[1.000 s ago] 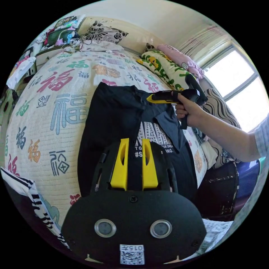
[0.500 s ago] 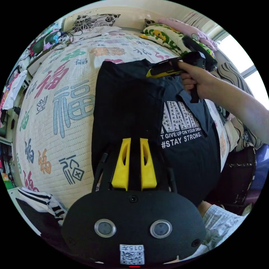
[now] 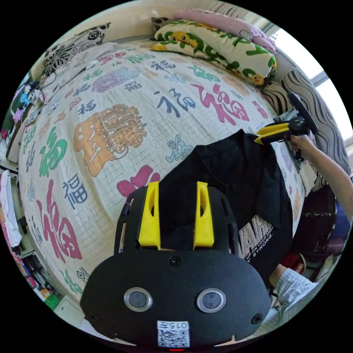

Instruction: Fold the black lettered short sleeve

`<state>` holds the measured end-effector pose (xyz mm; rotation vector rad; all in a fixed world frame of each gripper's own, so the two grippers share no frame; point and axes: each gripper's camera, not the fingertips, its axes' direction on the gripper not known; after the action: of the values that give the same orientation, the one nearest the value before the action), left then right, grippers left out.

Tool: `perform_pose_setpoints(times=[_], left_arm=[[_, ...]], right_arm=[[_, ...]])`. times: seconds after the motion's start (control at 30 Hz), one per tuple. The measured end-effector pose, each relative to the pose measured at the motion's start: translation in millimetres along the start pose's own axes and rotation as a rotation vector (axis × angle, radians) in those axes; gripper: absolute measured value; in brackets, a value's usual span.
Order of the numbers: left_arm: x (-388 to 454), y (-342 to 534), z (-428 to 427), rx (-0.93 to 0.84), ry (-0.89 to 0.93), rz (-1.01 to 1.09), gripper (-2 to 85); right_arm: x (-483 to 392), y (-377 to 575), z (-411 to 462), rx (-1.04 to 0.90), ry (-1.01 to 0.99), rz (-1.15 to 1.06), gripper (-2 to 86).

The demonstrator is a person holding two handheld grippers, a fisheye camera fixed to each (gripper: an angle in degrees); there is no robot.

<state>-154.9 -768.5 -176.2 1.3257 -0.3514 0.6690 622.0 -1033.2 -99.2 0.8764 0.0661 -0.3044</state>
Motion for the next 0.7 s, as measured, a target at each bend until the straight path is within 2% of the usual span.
perform_pose_setpoints(times=[0.03,0.1,0.27,0.47,0.7], left_arm=[[9,-9,14,-0.066,-0.043,0.037,13.4],[29,-14,14,-0.062,-0.119,0.099,12.3],[59,-30,5,-0.173,-0.107,0.177,2.5],[97,-27,-67,-0.076,-0.205,0.208,1.0],[153,89,-189,0.184,-0.167,0.197,0.7]], right_arm=[[-2,3,-6,0.001,0.003,-0.007,11.4],[-7,9,-16,-0.002,0.017,-0.038,10.0],[-14,35,-52,-0.009,-0.003,-0.099,1.5],[-20,84,-122,0.126,-0.024,-0.058,-0.5],[-52,206,-208,0.311,-0.12,-0.103,-0.7]])
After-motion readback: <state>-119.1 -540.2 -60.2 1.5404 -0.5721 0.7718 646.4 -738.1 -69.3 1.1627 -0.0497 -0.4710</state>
